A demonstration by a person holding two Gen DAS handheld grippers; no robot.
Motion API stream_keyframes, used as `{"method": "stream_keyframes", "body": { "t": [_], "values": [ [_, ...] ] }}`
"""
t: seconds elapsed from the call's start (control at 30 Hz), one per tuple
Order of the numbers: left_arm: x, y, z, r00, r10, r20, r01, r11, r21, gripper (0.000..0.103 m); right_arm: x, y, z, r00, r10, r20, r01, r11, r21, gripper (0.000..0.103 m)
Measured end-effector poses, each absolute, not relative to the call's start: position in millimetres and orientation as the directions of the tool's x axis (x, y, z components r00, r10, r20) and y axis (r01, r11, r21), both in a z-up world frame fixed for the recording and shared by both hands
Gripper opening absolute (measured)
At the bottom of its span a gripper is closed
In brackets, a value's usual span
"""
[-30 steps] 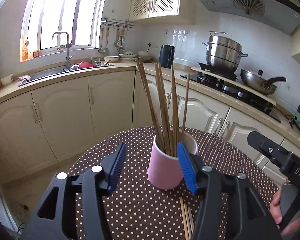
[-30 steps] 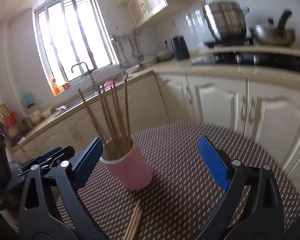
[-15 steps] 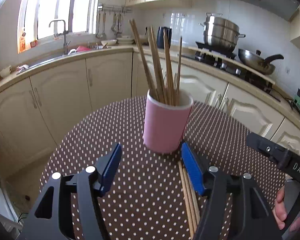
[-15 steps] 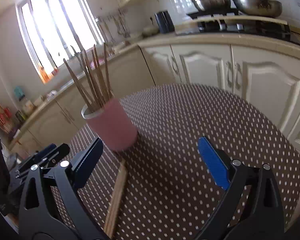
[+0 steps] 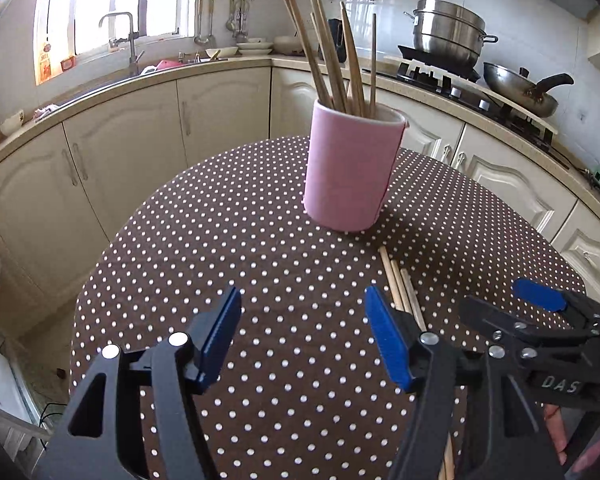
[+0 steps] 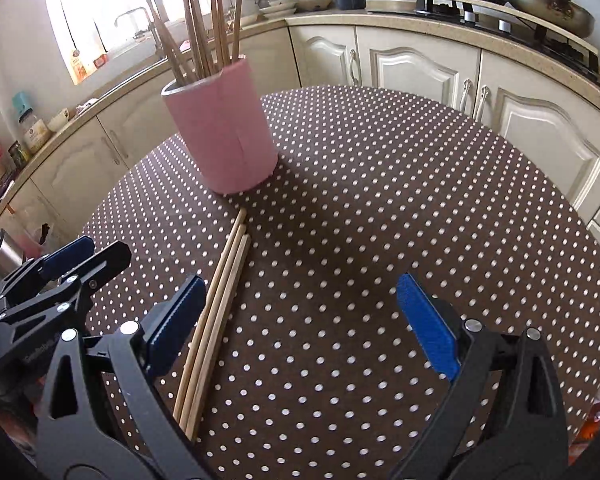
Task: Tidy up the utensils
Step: 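Move both open tools down toward the remaining chopsticks beside the cup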
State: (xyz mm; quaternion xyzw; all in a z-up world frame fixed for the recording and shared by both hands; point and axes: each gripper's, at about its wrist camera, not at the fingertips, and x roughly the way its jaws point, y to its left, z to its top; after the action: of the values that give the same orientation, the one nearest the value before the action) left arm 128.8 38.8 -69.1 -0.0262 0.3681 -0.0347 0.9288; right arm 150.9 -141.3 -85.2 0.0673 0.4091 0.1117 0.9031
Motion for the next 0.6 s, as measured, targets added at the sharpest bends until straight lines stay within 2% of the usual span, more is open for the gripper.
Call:
{"method": "stream_keyframes", "body": {
  "t": [0.47,0.6],
  "values": [
    [128.5,43.2,-87.8,0.690,-0.139,-0.710,0.048,0.988,-0.147,0.066,152.3,-115.5,-103.8,0.604,0.130,-0.786,-0.130,0.990,0.063,0.095],
    [129.5,46.1,-90.0,0.691,-0.156,-0.706,0.041,0.983,-0.177,0.066,152.9,-118.6,-103.8,0.582,0.144,-0.800,-0.118,0.989,0.092,0.095]
  ]
}}
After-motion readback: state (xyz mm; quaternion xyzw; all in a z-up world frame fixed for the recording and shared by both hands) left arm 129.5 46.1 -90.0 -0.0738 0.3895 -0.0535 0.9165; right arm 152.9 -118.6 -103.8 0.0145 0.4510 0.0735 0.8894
